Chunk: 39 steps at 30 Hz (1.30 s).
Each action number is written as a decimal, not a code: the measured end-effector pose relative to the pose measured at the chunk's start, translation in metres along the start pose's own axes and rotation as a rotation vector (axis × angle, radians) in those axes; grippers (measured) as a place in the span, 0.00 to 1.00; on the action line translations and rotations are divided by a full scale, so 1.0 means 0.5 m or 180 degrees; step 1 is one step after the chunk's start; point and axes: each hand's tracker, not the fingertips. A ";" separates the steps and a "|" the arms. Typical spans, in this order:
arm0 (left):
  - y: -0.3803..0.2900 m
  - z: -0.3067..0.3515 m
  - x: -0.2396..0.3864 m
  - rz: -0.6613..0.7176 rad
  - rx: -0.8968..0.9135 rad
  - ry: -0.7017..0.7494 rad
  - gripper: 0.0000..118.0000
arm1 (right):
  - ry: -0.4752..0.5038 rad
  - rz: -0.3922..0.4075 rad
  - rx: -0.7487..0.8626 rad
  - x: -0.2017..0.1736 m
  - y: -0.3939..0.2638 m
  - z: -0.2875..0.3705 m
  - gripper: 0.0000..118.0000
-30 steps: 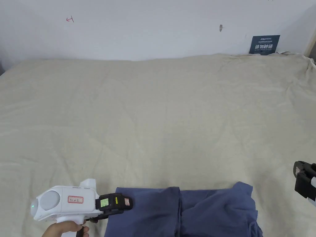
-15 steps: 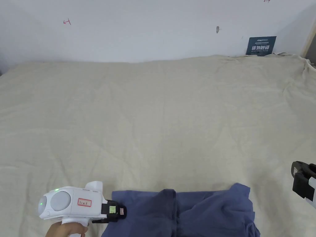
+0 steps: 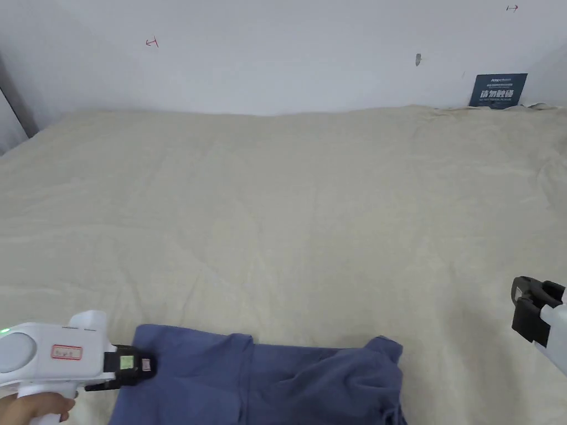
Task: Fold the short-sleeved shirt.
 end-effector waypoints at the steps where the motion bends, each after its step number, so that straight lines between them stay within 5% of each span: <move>1: 0.000 0.012 -0.011 0.0024 0.0040 0.0068 0.05 | 0.0020 0.0003 0.0003 -0.006 -0.001 -0.004 0.00; 14: -0.010 0.019 0.127 -0.0034 -0.0070 0.0342 0.06 | 0.0188 0.0054 -0.0007 -0.059 -0.004 -0.033 0.00; 31: -0.037 -0.187 0.430 -0.0611 -0.0542 -0.0446 0.06 | 0.0261 0.0084 0.0007 -0.061 -0.003 -0.032 0.00; 39: -0.076 -0.284 0.537 -0.0914 -0.0750 -0.0359 0.06 | 0.0205 0.0063 -0.0030 -0.044 -0.011 -0.026 0.00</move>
